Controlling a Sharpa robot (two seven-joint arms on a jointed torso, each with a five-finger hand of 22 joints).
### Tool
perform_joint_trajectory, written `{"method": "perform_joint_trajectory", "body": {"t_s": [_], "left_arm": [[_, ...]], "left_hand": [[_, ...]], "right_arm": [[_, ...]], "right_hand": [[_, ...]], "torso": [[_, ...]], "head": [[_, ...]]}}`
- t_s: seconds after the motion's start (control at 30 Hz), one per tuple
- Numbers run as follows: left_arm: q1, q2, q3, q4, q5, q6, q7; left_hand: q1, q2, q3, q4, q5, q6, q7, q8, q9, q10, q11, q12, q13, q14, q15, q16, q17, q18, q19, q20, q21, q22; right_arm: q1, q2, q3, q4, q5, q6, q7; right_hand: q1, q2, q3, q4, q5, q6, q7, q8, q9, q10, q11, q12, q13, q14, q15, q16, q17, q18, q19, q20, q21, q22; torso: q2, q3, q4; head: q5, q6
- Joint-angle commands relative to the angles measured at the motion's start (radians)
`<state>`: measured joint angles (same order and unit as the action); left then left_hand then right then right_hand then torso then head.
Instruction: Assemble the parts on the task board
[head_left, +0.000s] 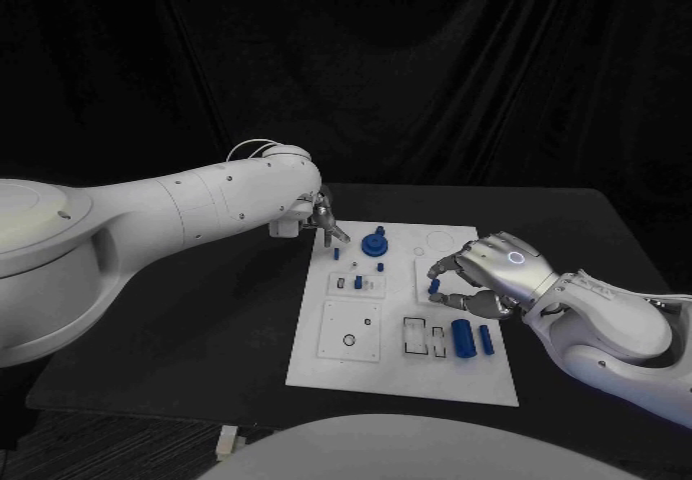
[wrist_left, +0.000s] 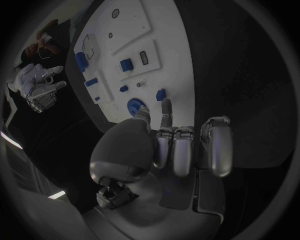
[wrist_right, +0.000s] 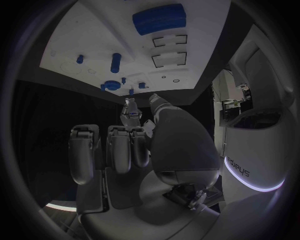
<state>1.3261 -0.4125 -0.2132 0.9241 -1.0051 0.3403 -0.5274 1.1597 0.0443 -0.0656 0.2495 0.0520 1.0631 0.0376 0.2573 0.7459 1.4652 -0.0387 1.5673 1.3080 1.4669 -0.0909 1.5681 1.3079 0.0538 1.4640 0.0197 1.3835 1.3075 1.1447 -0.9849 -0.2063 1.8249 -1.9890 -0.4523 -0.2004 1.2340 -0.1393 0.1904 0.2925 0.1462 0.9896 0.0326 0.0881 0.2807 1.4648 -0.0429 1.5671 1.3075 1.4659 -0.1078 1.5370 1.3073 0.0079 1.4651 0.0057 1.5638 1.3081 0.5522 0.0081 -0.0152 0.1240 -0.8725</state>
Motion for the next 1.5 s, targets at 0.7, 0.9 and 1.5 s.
{"method": "perform_joint_trajectory", "body": {"t_s": [0.7,0.9,1.5], "left_arm": [[-0.024,0.024,0.001,-0.032,-0.003,0.016,0.008],[-0.027,0.028,0.001,-0.036,-0.003,0.019,0.008],[-0.036,0.043,0.001,-0.053,-0.003,0.049,-0.003]], "left_hand": [[0.035,0.011,0.008,-0.023,0.001,0.000,0.001,-0.010,0.002,0.106,0.004,0.003,0.263,0.104,0.006,0.003,0.263,-0.013,0.036,0.008,-0.017,0.209],[0.038,0.012,0.009,-0.025,0.001,-0.001,0.001,-0.011,0.002,0.106,0.004,0.003,0.263,0.104,0.007,0.003,0.263,-0.012,0.035,0.008,-0.019,0.209],[0.062,0.019,0.021,-0.048,0.003,-0.002,0.001,-0.016,0.002,0.106,0.004,0.003,0.263,0.104,0.007,0.003,0.263,-0.010,0.029,0.009,-0.032,0.205]], "right_arm": [[-0.002,0.005,0.000,-0.003,0.001,-0.007,0.008],[-0.002,0.003,0.000,-0.004,0.001,-0.005,0.008],[-0.003,0.003,0.000,-0.005,0.001,-0.003,0.008]], "right_hand": [[-0.002,0.004,0.003,-0.001,-0.005,0.005,0.002,-0.003,-0.002,0.106,-0.004,0.004,0.263,0.093,-0.007,0.001,0.199,-0.007,0.104,-0.005,0.003,0.261],[-0.002,0.004,0.003,-0.001,-0.005,0.005,0.002,-0.003,-0.002,0.106,-0.004,0.004,0.263,0.093,-0.007,0.001,0.199,-0.007,0.104,-0.005,0.003,0.261],[-0.002,0.004,0.003,-0.001,-0.005,0.005,0.002,-0.003,-0.002,0.106,-0.004,0.004,0.263,0.093,-0.007,0.001,0.199,-0.007,0.104,-0.005,0.003,0.261]], "torso": [[0.000,0.0003,0.0002],[0.001,0.0003,-0.0004],[0.000,0.0003,-0.0003]], "head": [[-0.003,0.000],[-0.003,0.000],[0.000,0.000]]}}
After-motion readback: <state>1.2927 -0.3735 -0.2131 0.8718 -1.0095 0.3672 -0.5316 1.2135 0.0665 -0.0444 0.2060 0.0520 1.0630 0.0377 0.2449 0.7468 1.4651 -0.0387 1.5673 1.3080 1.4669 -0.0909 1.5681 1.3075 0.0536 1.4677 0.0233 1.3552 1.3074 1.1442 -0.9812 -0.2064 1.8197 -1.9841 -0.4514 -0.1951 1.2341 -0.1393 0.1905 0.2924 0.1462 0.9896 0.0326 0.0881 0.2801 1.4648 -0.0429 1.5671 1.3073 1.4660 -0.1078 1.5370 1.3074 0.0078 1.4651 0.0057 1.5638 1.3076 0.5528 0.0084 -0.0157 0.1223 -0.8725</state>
